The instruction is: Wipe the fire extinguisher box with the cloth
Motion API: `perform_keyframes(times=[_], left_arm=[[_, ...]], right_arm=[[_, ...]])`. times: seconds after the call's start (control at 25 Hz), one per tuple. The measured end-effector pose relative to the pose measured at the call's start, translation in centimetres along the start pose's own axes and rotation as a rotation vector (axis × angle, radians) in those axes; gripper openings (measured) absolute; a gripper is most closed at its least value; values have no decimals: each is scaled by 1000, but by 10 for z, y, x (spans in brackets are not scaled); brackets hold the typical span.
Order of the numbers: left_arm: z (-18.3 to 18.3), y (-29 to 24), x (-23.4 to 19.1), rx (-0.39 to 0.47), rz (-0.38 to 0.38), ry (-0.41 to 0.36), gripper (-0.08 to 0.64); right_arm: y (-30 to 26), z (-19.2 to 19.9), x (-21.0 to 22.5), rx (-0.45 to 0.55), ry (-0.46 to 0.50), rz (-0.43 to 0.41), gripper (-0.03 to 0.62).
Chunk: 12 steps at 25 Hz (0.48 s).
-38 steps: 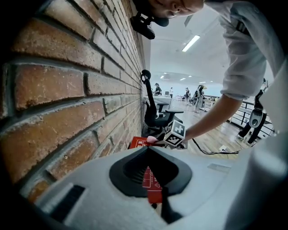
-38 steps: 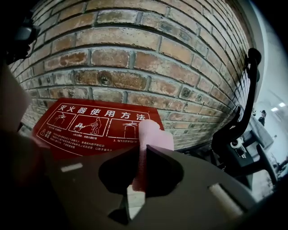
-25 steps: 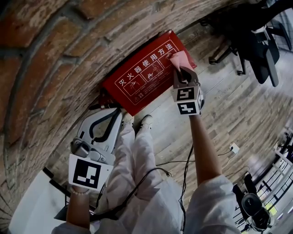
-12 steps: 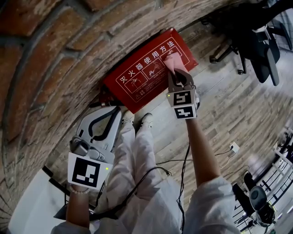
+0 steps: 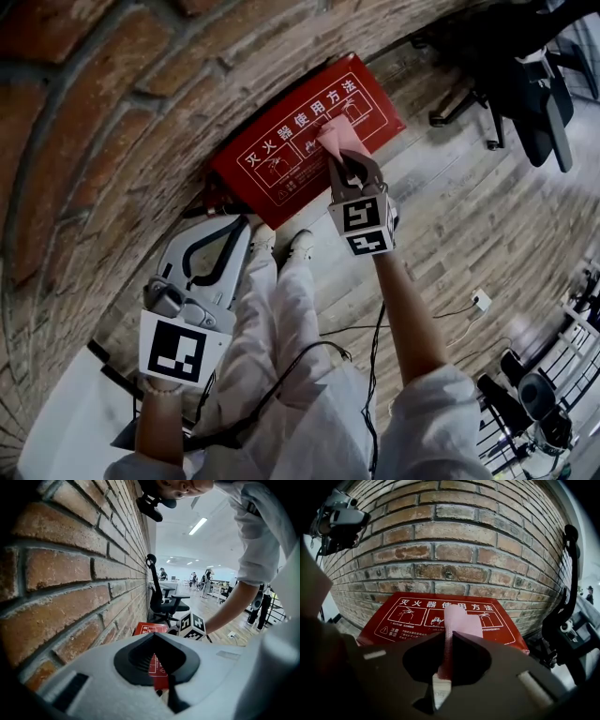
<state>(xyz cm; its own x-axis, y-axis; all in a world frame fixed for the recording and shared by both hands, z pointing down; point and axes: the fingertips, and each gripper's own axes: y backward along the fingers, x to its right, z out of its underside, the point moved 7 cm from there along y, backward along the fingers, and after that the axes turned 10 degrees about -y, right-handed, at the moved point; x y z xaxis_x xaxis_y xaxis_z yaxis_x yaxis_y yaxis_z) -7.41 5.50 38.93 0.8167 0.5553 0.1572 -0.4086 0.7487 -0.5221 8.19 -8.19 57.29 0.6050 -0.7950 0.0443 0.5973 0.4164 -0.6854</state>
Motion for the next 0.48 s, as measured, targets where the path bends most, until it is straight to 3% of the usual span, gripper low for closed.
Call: perform_keyframes(times=[0.48], left_arm=[[0, 3, 4, 5, 0, 0, 0]], right_arm=[[7, 9, -39, -6, 39, -95, 28]])
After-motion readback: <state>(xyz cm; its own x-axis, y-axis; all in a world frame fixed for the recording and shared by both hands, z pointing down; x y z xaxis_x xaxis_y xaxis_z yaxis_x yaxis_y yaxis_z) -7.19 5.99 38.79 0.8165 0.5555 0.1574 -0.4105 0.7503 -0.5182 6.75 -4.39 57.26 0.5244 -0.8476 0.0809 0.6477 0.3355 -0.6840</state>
